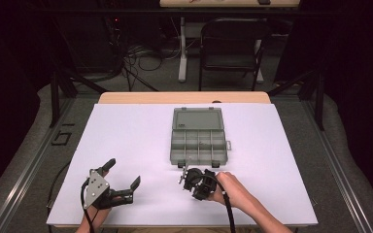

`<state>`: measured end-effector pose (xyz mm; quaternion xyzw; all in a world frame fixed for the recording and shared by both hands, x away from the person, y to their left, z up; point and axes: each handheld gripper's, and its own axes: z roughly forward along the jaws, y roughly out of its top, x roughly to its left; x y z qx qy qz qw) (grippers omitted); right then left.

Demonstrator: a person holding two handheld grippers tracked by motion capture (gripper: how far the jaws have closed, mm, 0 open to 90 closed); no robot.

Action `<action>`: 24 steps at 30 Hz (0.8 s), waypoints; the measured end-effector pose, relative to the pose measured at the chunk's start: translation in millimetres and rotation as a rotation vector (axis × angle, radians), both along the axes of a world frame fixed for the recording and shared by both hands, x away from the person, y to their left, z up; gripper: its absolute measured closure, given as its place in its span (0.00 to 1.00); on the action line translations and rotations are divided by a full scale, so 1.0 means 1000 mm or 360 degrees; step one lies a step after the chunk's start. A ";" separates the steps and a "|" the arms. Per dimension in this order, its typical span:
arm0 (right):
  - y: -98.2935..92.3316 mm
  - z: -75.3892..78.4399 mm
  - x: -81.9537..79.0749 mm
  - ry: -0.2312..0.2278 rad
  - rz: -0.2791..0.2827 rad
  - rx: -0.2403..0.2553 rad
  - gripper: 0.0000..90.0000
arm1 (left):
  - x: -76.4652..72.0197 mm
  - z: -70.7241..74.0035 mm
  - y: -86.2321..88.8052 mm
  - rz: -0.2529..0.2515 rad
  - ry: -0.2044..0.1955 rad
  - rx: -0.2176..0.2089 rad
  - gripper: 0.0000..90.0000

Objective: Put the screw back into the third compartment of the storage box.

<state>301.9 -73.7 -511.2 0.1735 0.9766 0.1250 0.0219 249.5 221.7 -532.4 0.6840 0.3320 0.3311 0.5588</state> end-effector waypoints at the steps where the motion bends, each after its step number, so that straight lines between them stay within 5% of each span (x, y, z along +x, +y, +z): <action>1: -0.001 0.001 0.000 -0.0001 -0.0009 0.0003 0.95 | 0.000 0.000 0.000 0.0000 -0.0001 -0.0001 0.00; 24: -0.023 0.024 0.025 -0.0070 -0.0143 -0.0016 0.95 | 0.000 0.000 0.000 -0.0001 0.0004 0.0005 0.00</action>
